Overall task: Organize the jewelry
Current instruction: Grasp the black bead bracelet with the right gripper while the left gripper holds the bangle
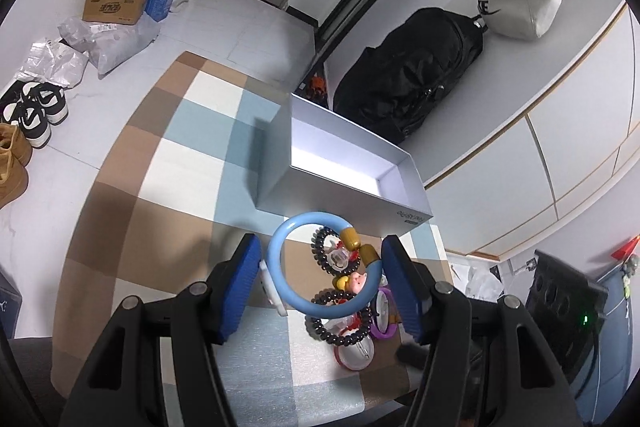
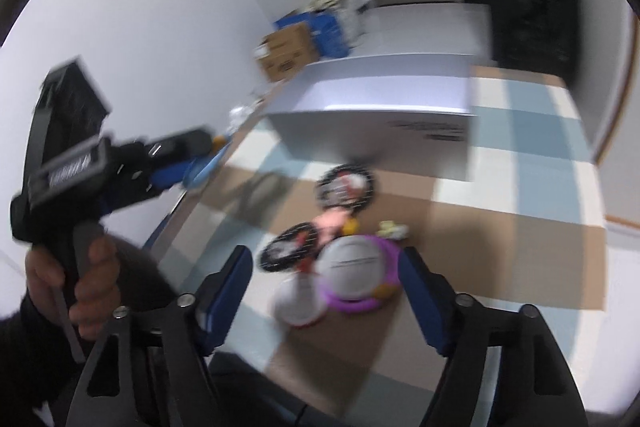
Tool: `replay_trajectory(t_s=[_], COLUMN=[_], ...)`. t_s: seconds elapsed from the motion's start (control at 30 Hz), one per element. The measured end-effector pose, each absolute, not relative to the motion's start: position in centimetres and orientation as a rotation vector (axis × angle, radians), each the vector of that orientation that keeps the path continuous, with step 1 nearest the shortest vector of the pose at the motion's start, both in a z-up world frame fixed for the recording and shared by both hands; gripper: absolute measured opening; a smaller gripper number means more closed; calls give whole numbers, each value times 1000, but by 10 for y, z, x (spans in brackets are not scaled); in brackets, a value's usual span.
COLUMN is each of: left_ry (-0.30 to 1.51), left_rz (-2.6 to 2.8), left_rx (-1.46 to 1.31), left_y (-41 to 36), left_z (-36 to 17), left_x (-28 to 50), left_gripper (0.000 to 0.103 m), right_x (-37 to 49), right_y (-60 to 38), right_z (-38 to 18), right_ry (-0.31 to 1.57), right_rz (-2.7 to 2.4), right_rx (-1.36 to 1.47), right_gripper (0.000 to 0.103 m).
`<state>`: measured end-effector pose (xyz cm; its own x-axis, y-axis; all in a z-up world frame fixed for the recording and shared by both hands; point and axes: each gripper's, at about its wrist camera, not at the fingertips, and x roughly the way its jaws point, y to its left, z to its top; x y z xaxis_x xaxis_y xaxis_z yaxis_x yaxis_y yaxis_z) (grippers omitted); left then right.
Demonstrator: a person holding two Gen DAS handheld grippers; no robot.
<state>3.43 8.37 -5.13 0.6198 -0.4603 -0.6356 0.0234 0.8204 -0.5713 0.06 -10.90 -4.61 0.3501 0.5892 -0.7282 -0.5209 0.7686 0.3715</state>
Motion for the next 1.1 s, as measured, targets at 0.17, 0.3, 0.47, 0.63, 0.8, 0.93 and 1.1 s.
replay_trajectory(t_s=[0.17, 0.3, 0.47, 0.63, 0.8, 0.93, 1.1], left_ry=[855, 850, 844, 839, 840, 845, 846], left_rz=[-289, -287, -300, -304, -301, -294, -286], left_rx=[-578, -564, -531, -495, -493, -500, -508], left_y=[91, 91, 88, 84, 84, 84, 85], left_z=[-49, -48, -46, -44, -44, -44, -44], left_x=[34, 35, 34, 33, 33, 34, 34], left_gripper=[57, 57, 57, 57, 57, 57, 57], right_x=[0, 8, 18, 26, 29, 27, 22], right_y=[-95, -94, -94, -93, -94, -94, -91], right_z=[-56, -67, -74, -82, -83, -79, -72], right_ry=[1051, 1117, 1140, 1175, 1183, 1170, 1135], right_rz=[828, 827, 779, 739, 730, 741, 737], right_rx=[195, 288, 327, 343, 355, 344, 310], right_gripper=[57, 51, 36, 13, 6, 0, 0])
